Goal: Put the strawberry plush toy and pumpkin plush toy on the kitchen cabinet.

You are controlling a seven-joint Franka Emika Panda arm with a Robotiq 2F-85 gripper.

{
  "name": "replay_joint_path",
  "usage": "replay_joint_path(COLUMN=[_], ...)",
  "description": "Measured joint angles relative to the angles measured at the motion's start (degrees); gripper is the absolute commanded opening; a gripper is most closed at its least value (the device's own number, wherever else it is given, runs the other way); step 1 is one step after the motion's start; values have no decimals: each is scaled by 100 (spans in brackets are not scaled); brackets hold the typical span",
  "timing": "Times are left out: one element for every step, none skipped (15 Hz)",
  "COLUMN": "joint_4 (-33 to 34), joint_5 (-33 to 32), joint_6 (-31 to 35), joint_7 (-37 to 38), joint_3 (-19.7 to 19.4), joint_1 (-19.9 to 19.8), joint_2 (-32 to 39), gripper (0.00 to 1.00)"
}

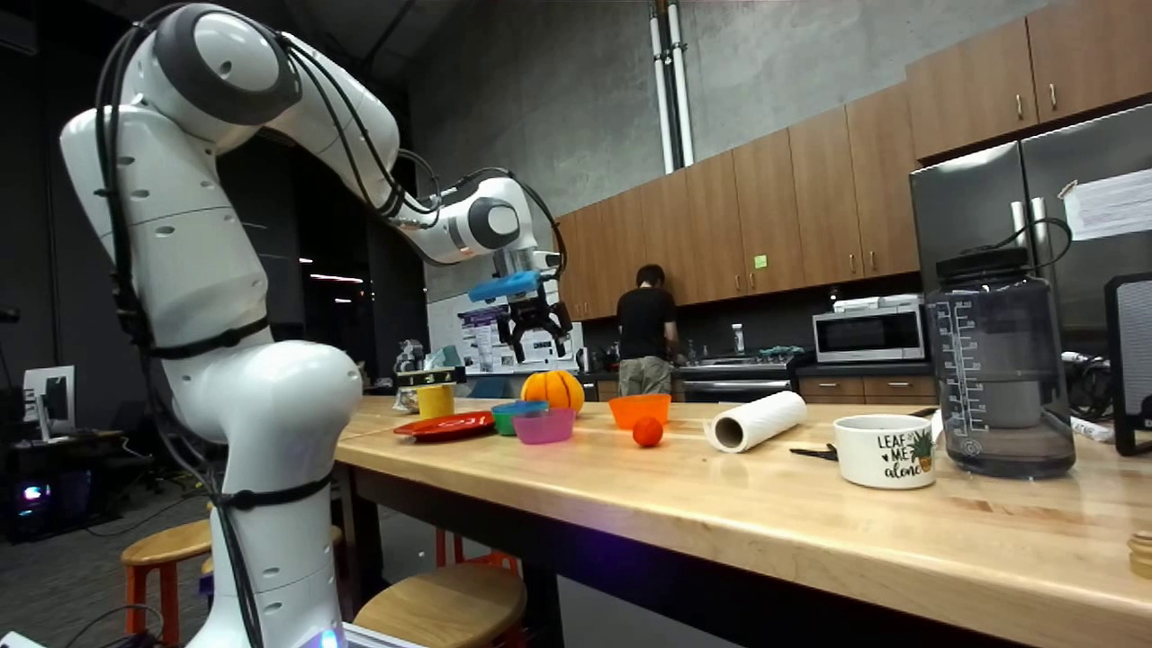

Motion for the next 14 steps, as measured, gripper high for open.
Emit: replay_joint_path(joint_4=[-20, -46, -76, -112, -146, -184, -229, -280, -335, -391, -451, -522, -608, -696], joint_5=[-11, -28, -51, -78, -101, -117, -136, -155, -175, -202, -234, -258, -283, -314], joint_6=[-238, -452, -638, -797, -944, -1070, -1179, -1272, -1351, -1425, -1479, -1513, -1550, -1578], joint_7=[-1, -1, 0, 0, 0, 0, 0, 0, 3, 8, 19, 31, 37, 40], joint_3=[-16, -29, -38, -47, -60, -75, -86, -95, -103, -111, -115, -118, -124, -129], joint_1=[-28, -60, -98, -136, -170, -202, -235, -270, -303, -335, -365, -392, -414, -430], joint_2=[-98, -196, -295, -390, -480, -568, -657, -742, -820, -895, -964, -1038, -1113, -1184], gripper=[100, 100, 100, 100, 100, 100, 100, 100, 100, 100, 100, 100, 100, 100])
